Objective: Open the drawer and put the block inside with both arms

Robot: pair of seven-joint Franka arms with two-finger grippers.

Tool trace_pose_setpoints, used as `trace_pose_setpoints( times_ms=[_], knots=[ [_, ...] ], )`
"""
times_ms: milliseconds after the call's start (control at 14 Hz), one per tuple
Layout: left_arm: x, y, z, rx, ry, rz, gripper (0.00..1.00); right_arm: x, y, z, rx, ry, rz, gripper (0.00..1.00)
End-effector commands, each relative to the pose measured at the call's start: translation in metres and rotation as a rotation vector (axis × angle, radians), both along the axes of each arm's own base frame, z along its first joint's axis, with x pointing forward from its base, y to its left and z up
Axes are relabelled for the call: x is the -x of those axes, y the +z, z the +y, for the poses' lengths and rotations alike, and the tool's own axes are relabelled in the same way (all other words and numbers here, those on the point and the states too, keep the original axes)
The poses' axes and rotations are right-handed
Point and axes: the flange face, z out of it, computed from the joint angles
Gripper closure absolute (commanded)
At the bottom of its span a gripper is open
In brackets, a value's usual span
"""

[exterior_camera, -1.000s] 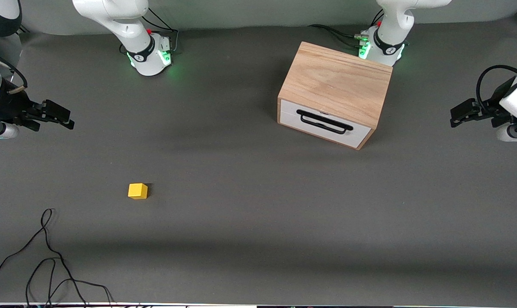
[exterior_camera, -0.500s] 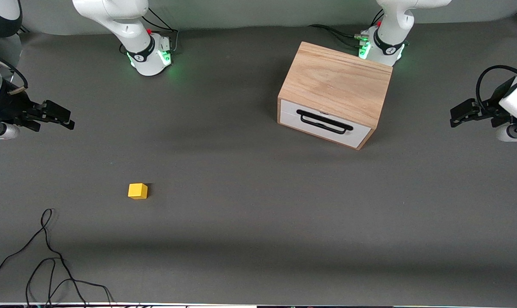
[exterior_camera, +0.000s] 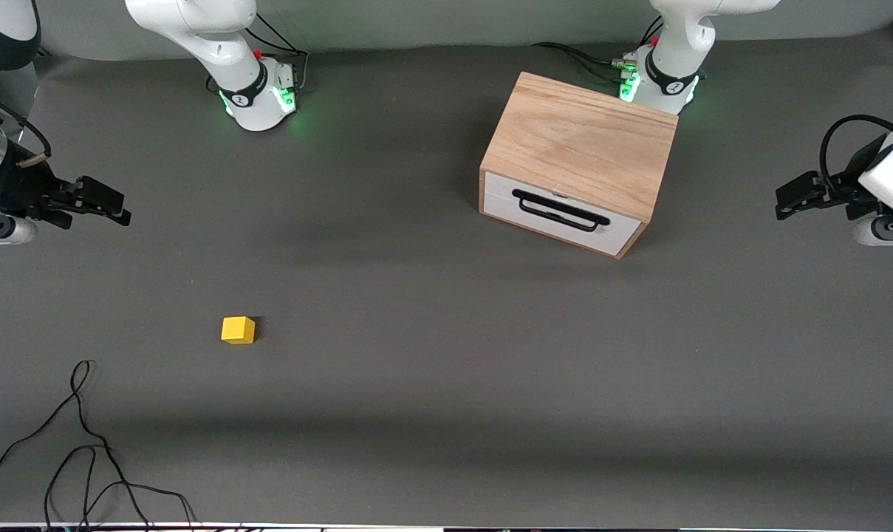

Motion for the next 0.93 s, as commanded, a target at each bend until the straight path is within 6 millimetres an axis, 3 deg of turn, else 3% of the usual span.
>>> trace_pose_setpoints(
  times_ms=[0,286,643,857],
  knots=[
    [0.002,-0.002,-0.021,-0.005,0.038,0.0,0.0,-0.002,-0.002,-0.002,0.014,-0.022,0.008,0.0],
    [0.012,-0.004,-0.08,-0.024,0.228,0.013,0.0,-0.01,-0.018,-0.003,0.013,-0.023,0.025,0.0],
    [0.043,-0.01,-0.19,-0.067,0.537,0.005,0.0,-0.032,-0.063,-0.003,0.011,-0.027,0.031,0.0],
    [0.061,-0.019,-0.239,-0.088,0.699,0.006,0.0,-0.042,-0.083,-0.003,0.01,-0.026,0.04,0.0]
  ],
)
